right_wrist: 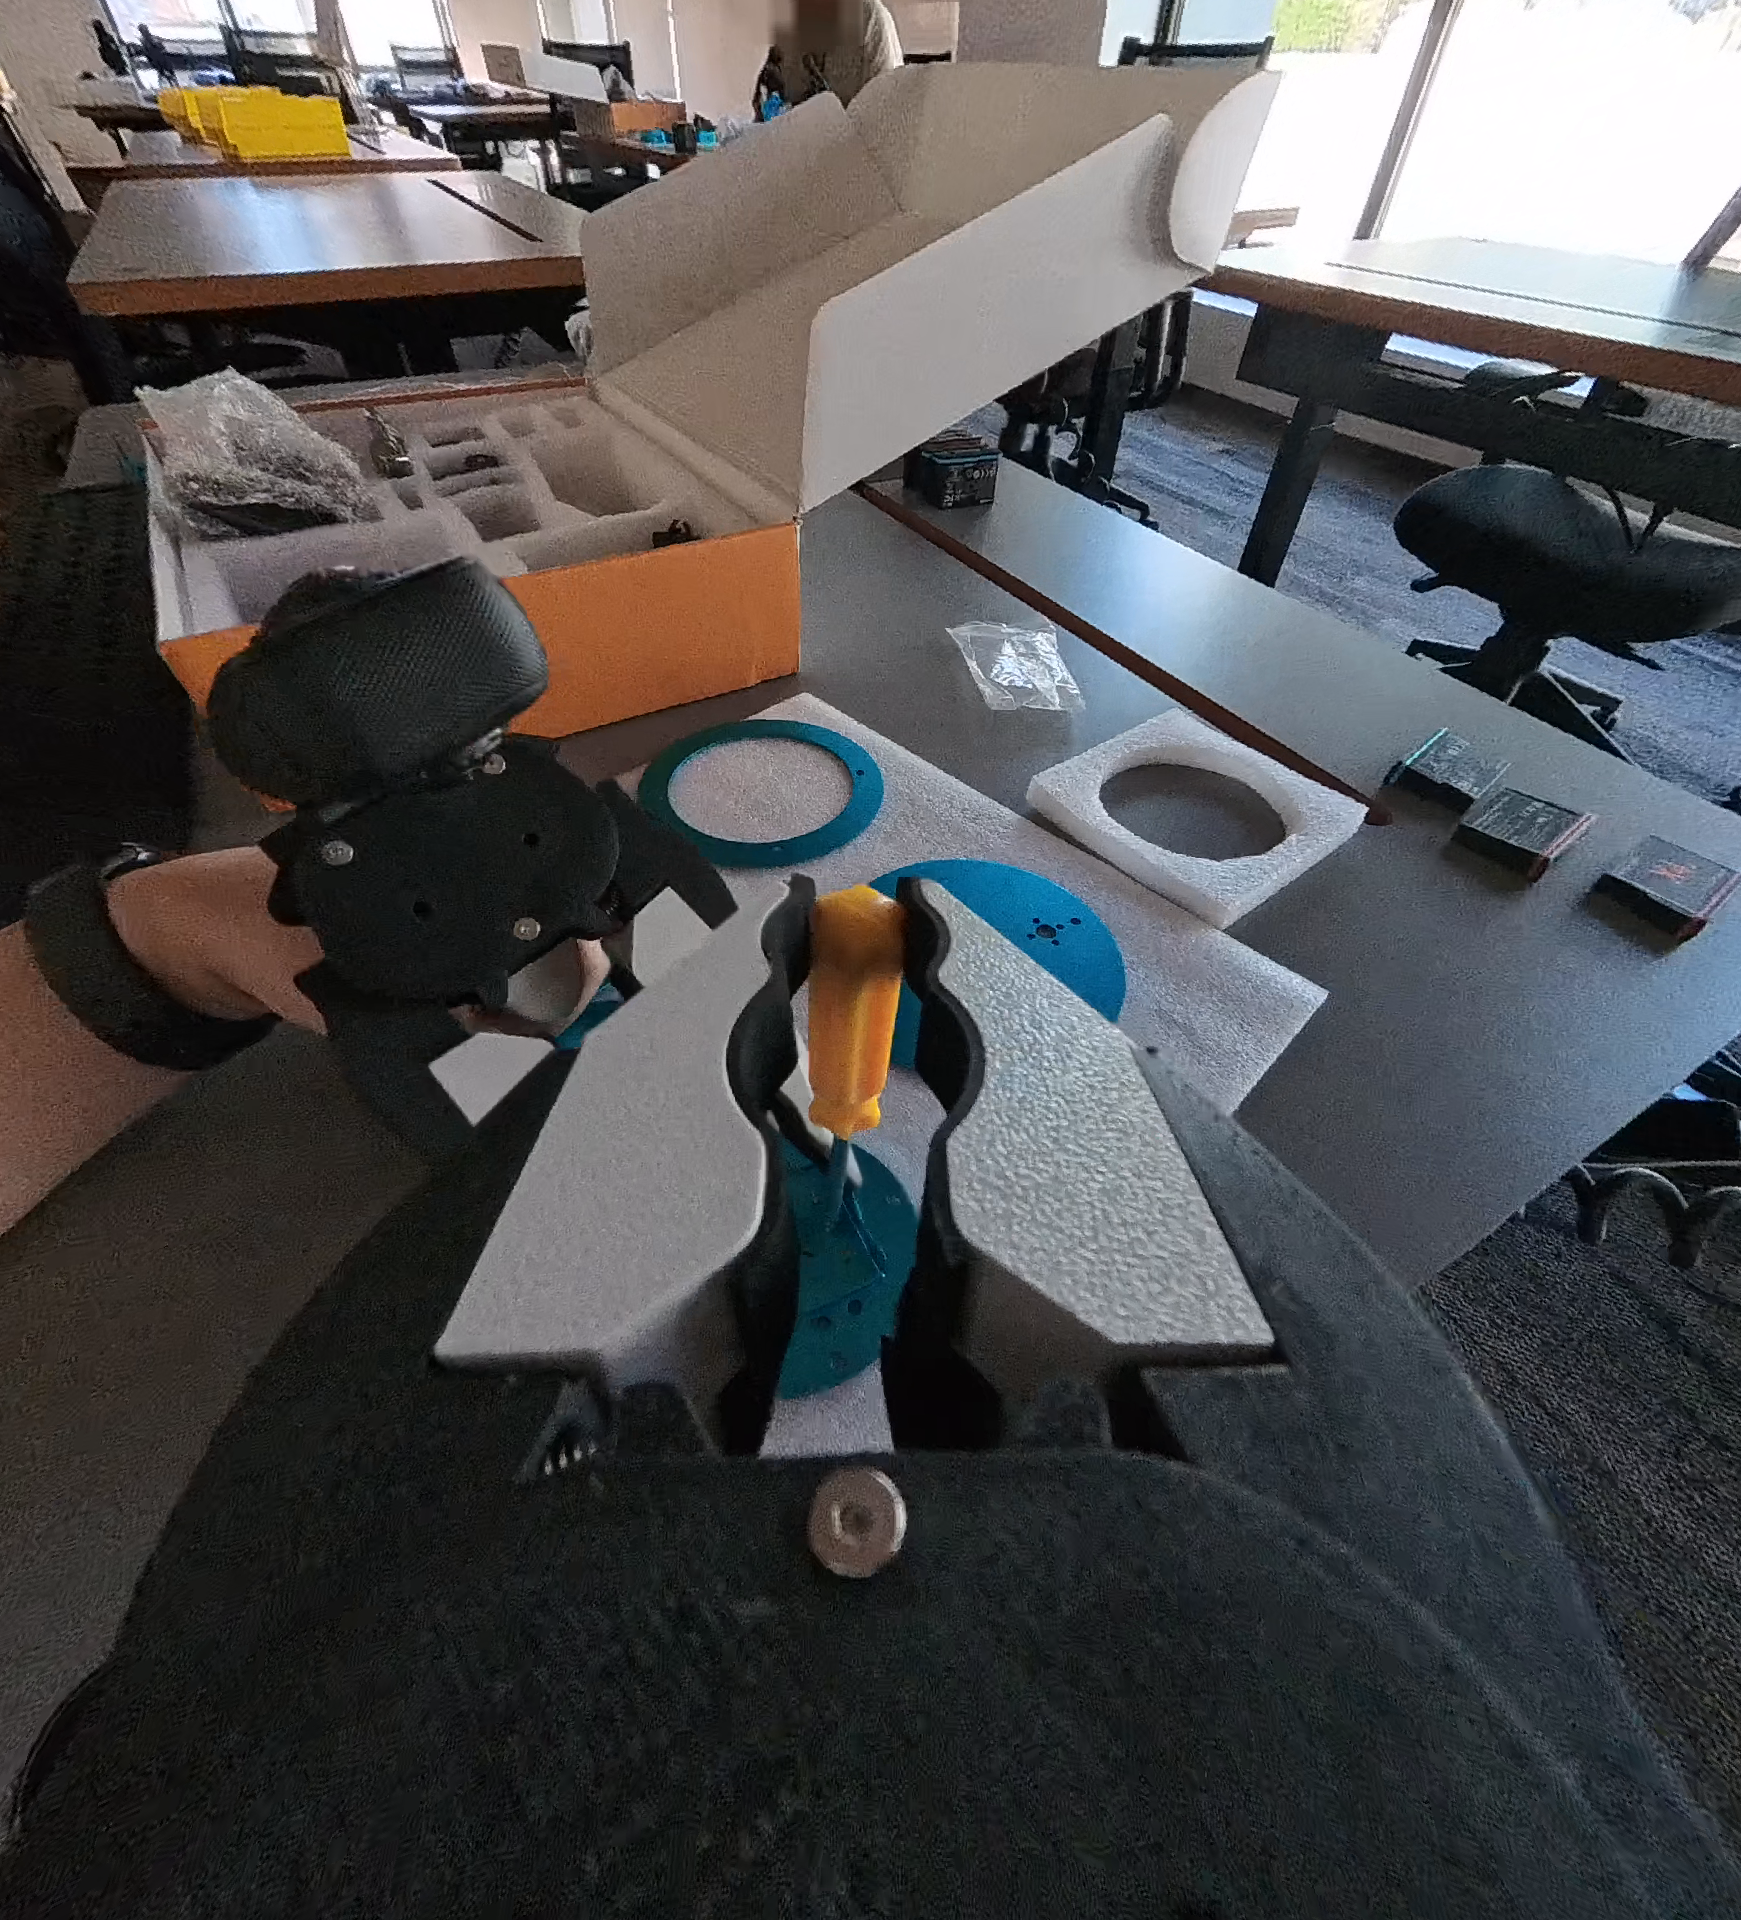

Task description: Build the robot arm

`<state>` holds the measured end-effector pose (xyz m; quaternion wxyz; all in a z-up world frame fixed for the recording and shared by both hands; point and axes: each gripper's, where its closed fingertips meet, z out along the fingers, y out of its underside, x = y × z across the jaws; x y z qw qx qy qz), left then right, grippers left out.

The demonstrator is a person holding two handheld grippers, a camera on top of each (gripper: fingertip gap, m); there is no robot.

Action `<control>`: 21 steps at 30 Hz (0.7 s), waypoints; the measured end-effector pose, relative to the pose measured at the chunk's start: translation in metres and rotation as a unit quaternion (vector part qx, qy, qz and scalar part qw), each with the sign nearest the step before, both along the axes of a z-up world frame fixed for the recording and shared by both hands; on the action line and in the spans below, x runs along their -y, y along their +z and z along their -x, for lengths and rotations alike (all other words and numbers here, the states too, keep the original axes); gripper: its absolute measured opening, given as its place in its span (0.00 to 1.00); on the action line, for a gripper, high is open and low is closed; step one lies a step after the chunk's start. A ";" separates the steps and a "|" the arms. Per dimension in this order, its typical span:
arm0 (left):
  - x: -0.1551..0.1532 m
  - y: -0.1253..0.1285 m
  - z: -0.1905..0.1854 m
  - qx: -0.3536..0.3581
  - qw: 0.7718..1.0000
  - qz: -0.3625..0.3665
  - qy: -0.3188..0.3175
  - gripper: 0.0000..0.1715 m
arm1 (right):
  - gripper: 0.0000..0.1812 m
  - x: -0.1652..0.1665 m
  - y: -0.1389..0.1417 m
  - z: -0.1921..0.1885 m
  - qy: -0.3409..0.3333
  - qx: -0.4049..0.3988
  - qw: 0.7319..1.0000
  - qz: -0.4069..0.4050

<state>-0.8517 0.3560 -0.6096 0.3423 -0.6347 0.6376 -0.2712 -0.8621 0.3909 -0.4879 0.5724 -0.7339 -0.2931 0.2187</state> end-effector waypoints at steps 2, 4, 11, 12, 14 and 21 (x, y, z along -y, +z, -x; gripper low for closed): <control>0.000 0.000 0.001 -0.001 1.000 -0.001 0.002 0.26 | 0.09 0.000 0.000 0.002 0.010 -0.007 1.000 0.000; -0.001 -0.001 0.000 -0.001 1.000 -0.005 0.004 0.26 | 0.09 0.002 0.001 0.004 0.023 -0.007 1.000 -0.003; -0.001 -0.002 0.000 -0.002 1.000 -0.003 0.009 0.27 | 0.09 0.006 0.020 0.013 0.058 -0.012 0.998 -0.024; -0.001 -0.002 0.000 -0.001 1.000 -0.003 0.009 0.27 | 0.09 0.006 0.021 0.013 0.063 -0.009 0.998 -0.021; -0.001 -0.001 0.000 0.000 1.000 0.001 0.010 0.27 | 0.09 0.008 0.025 0.011 0.068 -0.001 0.998 -0.017; -0.009 0.008 0.007 0.013 0.999 0.006 0.033 0.34 | 0.09 0.021 0.042 -0.026 0.068 -0.069 0.995 -0.028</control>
